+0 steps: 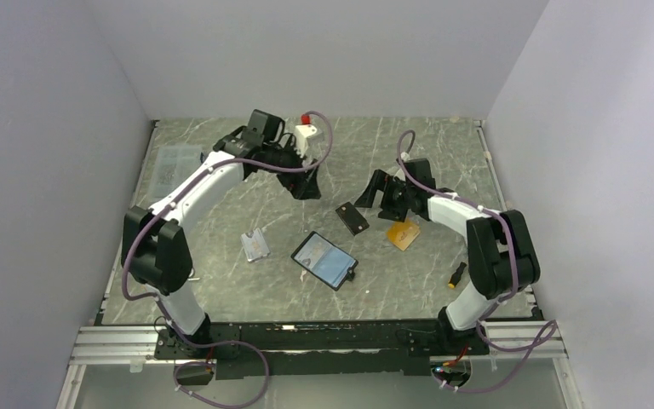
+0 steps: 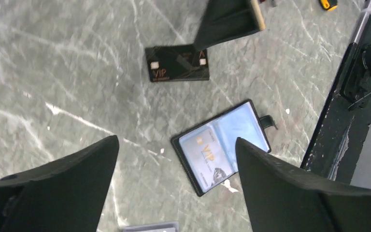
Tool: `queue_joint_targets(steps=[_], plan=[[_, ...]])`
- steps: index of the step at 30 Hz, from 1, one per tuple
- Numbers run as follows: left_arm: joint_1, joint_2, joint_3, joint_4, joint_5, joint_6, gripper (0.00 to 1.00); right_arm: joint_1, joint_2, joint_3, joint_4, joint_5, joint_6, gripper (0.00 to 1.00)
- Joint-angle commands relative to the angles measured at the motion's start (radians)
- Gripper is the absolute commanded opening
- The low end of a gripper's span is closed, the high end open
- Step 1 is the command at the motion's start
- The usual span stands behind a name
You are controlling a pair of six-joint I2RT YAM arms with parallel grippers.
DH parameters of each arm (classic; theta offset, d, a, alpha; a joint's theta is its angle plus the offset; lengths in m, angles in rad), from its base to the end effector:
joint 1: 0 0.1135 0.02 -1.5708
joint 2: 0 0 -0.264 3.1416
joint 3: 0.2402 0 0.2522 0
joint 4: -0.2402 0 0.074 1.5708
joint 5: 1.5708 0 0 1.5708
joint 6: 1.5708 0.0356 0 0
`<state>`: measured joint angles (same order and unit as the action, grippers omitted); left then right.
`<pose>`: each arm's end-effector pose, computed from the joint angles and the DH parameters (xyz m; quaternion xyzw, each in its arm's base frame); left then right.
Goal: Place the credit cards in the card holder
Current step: Move the credit card to the center of the board.
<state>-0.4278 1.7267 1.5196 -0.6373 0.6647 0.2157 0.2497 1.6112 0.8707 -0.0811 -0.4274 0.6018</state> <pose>0.3374 -0.1780 0.3064 0.3894 0.8016 -0.3388 0.3017 0.3107 0.0945 0.1784 0.0829 0.9090 0.3274 0.2441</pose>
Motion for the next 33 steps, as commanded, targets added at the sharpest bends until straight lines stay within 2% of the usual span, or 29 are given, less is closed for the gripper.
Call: queue_joint_targets(steps=[1, 3, 4, 5, 7, 8, 9, 12, 13, 15, 16, 20, 27, 33], plan=[[-0.046, 0.034, 0.118, -0.028, -0.077, 0.159, 0.99, -0.010, 0.032, 0.066, 0.020, 0.027, -0.030, 1.00], [-0.051, 0.161, 0.277, -0.174, -0.095, 0.141, 0.99, -0.011, 0.049, 0.080, 0.026, 0.023, -0.033, 0.98], [-0.005, 0.225, 0.374, -0.282, -0.035, 0.191, 0.99, -0.011, 0.062, 0.087, 0.026, 0.019, -0.034, 0.95], [-0.043, 0.247, 0.404, -0.308, -0.003, 0.200, 1.00, -0.014, 0.077, 0.092, 0.029, 0.017, -0.033, 0.92], [-0.067, 0.177, 0.240, -0.137, -0.047, 0.155, 0.99, -0.021, 0.103, 0.096, 0.044, -0.006, -0.026, 0.85], [-0.087, 0.124, 0.154, 0.009, -0.091, 0.159, 0.99, -0.025, 0.115, 0.099, 0.052, -0.017, -0.021, 0.80], [-0.106, 0.081, 0.078, 0.089, -0.126, 0.173, 0.99, -0.029, 0.127, 0.101, 0.059, -0.026, -0.018, 0.78], [-0.115, 0.054, -0.018, 0.217, -0.154, 0.106, 0.99, -0.032, 0.156, 0.107, 0.069, -0.035, -0.017, 0.70], [-0.112, 0.085, 0.003, 0.187, -0.148, 0.110, 0.99, -0.033, 0.162, 0.103, 0.075, -0.038, -0.014, 0.69], [-0.092, 0.173, 0.107, 0.056, -0.010, 0.173, 0.98, -0.036, 0.176, 0.102, 0.077, -0.051, -0.006, 0.68], [-0.090, 0.198, 0.115, 0.060, -0.005, 0.156, 0.99, -0.037, 0.184, 0.102, 0.090, -0.060, -0.004, 0.68], [-0.127, 0.161, -0.043, 0.281, -0.128, 0.173, 0.98, -0.044, 0.220, 0.100, 0.135, -0.096, 0.010, 0.66], [-0.171, 0.290, 0.033, 0.268, -0.228, 0.221, 0.97, -0.047, 0.270, 0.113, 0.150, -0.138, 0.022, 0.62], [-0.183, 0.382, 0.099, 0.228, -0.255, 0.250, 0.97, -0.047, 0.277, 0.063, 0.165, -0.153, 0.034, 0.60]])
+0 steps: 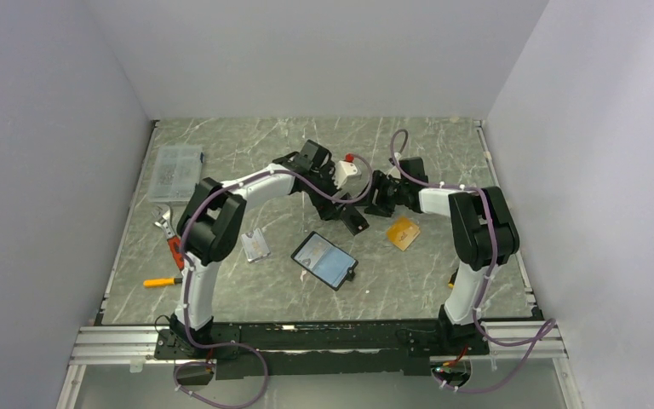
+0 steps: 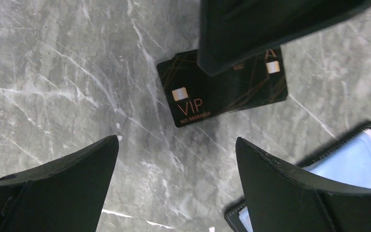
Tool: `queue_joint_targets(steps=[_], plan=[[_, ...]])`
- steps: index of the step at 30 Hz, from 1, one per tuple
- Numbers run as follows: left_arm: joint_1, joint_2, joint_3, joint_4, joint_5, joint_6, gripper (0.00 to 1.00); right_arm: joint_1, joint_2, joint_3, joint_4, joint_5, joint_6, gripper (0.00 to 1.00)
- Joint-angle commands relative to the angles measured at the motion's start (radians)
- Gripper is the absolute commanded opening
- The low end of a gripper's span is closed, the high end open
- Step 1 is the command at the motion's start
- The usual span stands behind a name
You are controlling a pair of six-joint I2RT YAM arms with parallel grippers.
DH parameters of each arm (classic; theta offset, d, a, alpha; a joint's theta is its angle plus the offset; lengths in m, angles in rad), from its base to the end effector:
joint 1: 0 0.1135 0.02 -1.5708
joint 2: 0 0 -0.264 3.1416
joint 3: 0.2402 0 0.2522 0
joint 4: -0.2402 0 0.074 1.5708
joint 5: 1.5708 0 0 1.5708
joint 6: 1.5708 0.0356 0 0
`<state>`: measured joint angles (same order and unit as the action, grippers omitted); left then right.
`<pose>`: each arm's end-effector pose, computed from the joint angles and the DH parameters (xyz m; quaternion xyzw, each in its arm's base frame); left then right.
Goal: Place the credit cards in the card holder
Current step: Move the credit card to the center of the board.
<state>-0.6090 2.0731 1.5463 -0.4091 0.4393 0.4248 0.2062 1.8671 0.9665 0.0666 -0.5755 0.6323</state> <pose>0.3621 -0.2710 0.1881 0.5173 0.7725 -0.2341 0.2843 0.3543 0.0939 0.1344 0.0893 0.8959 0.3824 0.2076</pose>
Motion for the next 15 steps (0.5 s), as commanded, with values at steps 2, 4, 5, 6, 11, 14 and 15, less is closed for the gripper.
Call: queue_joint_targets(steps=[2, 4, 5, 6, 11, 14, 15], plan=[[-0.001, 0.050, 0.076, -0.015, -0.025, 0.051, 0.97, -0.003, 0.016, -0.058, 0.028, -0.010, 0.011, 0.59], [-0.001, 0.047, 0.063, -0.012, -0.022, 0.058, 0.96, -0.002, 0.009, -0.093, 0.046, -0.015, 0.022, 0.58], [-0.001, 0.046, 0.054, -0.005, -0.024, 0.060, 0.97, -0.002, 0.005, -0.109, 0.058, -0.017, 0.029, 0.58], [-0.001, 0.044, 0.048, 0.000, -0.028, 0.062, 0.97, -0.002, 0.000, -0.126, 0.069, -0.020, 0.038, 0.58], [-0.001, 0.041, 0.048, -0.011, -0.014, 0.066, 0.98, 0.005, -0.020, -0.202, 0.120, -0.039, 0.074, 0.57], [-0.004, 0.051, 0.054, -0.021, -0.014, 0.072, 0.97, 0.012, -0.036, -0.227, 0.133, -0.039, 0.088, 0.56], [-0.005, 0.056, 0.058, -0.029, -0.016, 0.077, 0.97, 0.013, -0.040, -0.232, 0.134, -0.037, 0.091, 0.56]])
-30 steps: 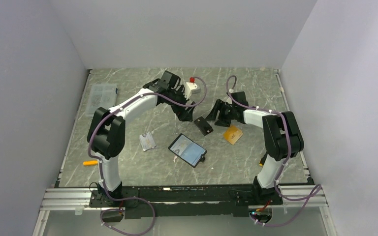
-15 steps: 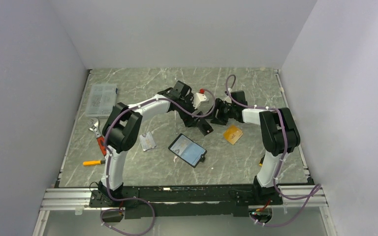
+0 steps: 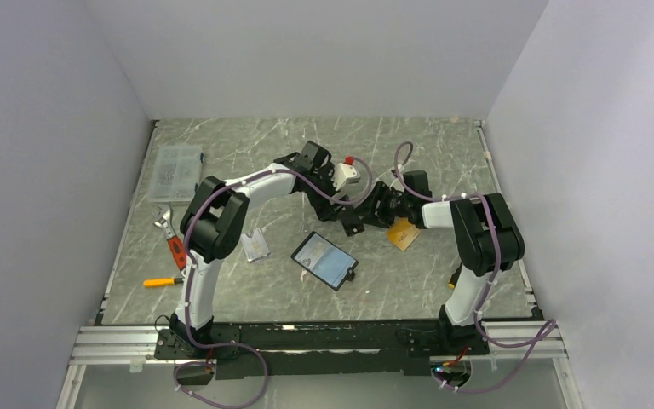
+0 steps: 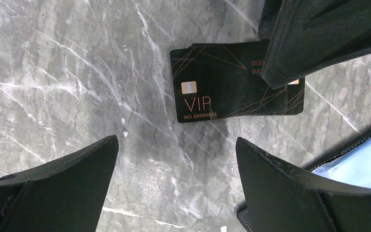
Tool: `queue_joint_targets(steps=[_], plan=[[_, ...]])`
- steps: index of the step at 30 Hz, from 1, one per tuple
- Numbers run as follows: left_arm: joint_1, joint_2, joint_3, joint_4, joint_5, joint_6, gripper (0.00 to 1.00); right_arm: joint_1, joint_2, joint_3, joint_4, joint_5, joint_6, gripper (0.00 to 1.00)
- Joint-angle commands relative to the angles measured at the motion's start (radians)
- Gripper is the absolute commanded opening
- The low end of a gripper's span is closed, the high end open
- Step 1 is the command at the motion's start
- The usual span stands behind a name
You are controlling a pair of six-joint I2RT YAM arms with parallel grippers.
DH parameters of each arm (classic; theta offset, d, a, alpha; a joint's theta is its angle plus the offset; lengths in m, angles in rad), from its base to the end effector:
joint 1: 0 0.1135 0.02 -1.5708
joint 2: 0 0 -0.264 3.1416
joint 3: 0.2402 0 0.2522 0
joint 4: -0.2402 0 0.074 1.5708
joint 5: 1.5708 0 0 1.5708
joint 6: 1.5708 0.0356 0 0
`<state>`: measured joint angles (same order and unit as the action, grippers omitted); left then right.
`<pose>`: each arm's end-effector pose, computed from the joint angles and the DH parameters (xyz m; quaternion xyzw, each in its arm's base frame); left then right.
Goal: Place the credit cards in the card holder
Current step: Move the credit card to the center of the board.
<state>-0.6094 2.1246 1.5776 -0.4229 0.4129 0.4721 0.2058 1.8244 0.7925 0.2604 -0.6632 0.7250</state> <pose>0.3686 -0.2747 0.1739 0.5333 0.7703 -0.2152 0.2756 0.3250 0.0902 0.1185 0.1012 0.8743 0.4331 0.1942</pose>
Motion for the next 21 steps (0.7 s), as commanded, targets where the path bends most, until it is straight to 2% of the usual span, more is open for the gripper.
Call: queue_joint_targets(steps=[1, 8, 21], plan=[[-0.003, 0.008, 0.028, -0.020, 0.007, 0.033, 0.97, 0.014, -0.001, -0.062, -0.058, 0.053, 0.000, 0.56], [-0.006, 0.001, -0.001, 0.000, -0.015, 0.046, 0.98, 0.019, 0.018, -0.049, -0.047, 0.050, 0.009, 0.56], [-0.011, 0.050, 0.045, 0.019, -0.026, 0.008, 0.97, 0.017, 0.067, 0.034, -0.117, 0.083, -0.049, 0.55]])
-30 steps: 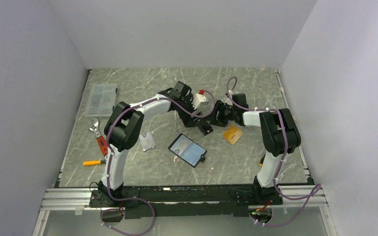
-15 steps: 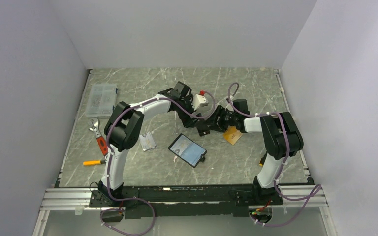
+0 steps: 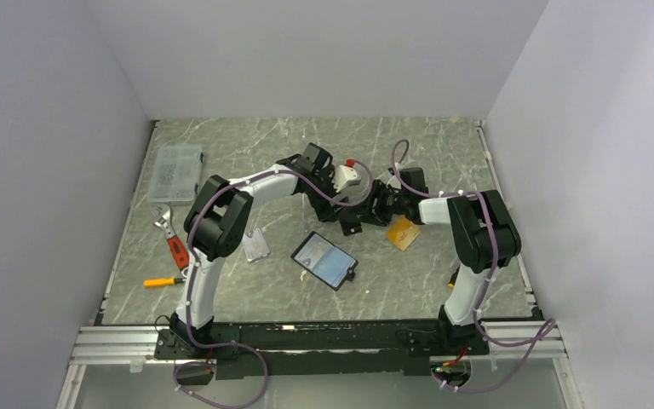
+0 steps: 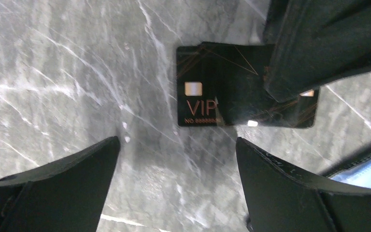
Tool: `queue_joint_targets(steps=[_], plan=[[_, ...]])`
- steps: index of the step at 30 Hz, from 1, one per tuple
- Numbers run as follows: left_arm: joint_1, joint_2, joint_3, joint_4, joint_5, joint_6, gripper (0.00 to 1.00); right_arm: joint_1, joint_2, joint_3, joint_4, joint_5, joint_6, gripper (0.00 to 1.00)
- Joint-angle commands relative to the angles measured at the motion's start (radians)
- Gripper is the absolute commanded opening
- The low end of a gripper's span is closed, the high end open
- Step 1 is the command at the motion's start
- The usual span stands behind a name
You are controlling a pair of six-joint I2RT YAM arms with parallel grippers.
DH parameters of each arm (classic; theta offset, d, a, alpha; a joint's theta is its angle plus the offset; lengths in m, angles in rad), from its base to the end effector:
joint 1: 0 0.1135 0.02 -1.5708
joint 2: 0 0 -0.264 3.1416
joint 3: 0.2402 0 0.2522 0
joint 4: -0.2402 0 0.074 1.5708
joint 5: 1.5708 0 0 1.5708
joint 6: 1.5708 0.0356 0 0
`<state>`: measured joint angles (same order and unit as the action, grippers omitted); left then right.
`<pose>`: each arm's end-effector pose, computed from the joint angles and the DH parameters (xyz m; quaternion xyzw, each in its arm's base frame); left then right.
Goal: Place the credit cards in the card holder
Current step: Pick up the credit card from the center of the board.
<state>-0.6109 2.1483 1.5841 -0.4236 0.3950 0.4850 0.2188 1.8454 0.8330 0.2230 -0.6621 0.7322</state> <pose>0.3706 -0.2762 0.1652 0.5374 0.7723 -0.2053 0.2694 0.3312 0.0961 0.1192 0.1023 0.8772 0.4321 0.1826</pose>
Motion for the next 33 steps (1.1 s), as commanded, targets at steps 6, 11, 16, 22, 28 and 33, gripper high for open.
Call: queue_joint_targets(steps=[6, 11, 16, 22, 28, 33], plan=[[-0.019, 0.044, 0.059, 0.020, -0.015, -0.020, 0.97, 0.005, 0.048, -0.036, -0.058, 0.074, -0.050, 0.54], [-0.018, 0.015, 0.038, 0.029, 0.014, -0.016, 0.97, -0.002, 0.045, -0.058, -0.048, 0.076, -0.048, 0.53], [-0.018, -0.008, 0.007, 0.055, 0.035, -0.018, 0.98, -0.007, 0.055, -0.063, -0.033, 0.068, -0.038, 0.52], [-0.018, -0.018, 0.009, 0.036, 0.077, -0.015, 0.98, -0.010, 0.064, -0.066, -0.026, 0.067, -0.035, 0.51], [-0.018, -0.010, 0.020, 0.042, 0.064, -0.026, 0.98, -0.016, 0.078, -0.066, -0.022, 0.061, -0.035, 0.51], [-0.018, 0.011, 0.043, 0.043, 0.059, -0.044, 0.97, -0.017, 0.079, -0.067, -0.021, 0.058, -0.038, 0.51]])
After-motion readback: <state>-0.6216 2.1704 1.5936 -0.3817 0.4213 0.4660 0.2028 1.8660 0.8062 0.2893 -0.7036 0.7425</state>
